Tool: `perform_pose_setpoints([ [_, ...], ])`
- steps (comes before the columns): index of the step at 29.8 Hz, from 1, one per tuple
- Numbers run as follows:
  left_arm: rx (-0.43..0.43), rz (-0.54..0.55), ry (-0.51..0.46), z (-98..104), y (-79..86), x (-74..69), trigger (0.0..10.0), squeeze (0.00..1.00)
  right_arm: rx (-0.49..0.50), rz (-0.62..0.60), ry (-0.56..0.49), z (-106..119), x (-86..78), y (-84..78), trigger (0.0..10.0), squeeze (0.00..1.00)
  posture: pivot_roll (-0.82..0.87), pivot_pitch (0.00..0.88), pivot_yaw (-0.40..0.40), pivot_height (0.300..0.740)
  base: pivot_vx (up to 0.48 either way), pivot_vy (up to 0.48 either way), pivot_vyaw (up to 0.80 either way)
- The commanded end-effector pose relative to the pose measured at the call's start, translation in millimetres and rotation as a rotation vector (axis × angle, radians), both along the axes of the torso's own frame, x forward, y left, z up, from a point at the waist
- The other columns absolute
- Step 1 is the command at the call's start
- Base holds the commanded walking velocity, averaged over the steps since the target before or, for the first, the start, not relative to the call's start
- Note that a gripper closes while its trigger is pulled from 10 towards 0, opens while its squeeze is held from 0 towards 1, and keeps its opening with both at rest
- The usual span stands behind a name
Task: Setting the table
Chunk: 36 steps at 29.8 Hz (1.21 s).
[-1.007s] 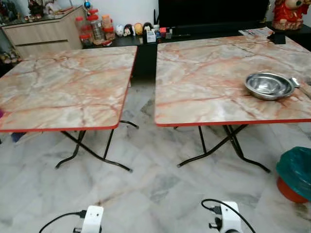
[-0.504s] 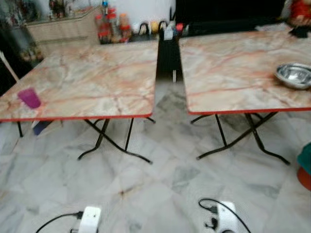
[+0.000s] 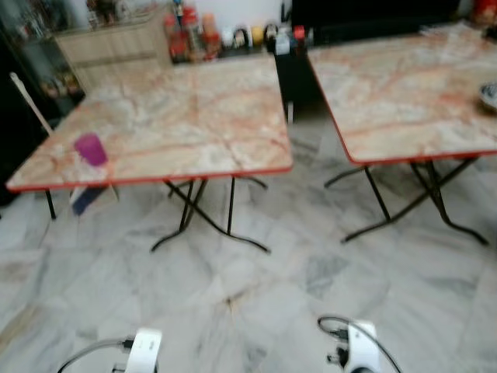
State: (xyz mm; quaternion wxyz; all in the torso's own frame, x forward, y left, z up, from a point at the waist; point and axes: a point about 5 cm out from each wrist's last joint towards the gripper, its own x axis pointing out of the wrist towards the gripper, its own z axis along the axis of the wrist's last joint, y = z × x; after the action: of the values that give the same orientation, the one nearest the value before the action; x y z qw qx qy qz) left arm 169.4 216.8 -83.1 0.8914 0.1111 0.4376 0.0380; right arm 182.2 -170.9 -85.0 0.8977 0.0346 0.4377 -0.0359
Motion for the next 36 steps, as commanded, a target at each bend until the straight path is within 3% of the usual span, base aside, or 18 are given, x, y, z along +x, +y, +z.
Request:
perform_pose_setpoints([
  [1,0.0,-0.015,-0.014,2.1,-2.4,5.5,10.0,0.0,-0.019,-0.008,-0.003,1.3,1.5,-6.9,10.0,0.0,0.03,0.003,0.114,0.714,0.0,0.476,0.0],
  [31,-0.012,0.008,-0.021,2.1,-7.1,7.7,10.0,0.0,-0.011,0.0,-0.03,5.2,9.2,-6.2,10.0,0.0,0.05,0.0,0.085,0.714,0.0,0.476,-0.09],
  [36,-0.036,-0.003,-0.009,0.0,-10.8,4.9,10.0,0.0,-0.006,-0.002,-0.038,6.1,11.0,-4.8,10.0,0.0,0.05,0.0,0.09,0.714,0.0,0.077,0.0],
])
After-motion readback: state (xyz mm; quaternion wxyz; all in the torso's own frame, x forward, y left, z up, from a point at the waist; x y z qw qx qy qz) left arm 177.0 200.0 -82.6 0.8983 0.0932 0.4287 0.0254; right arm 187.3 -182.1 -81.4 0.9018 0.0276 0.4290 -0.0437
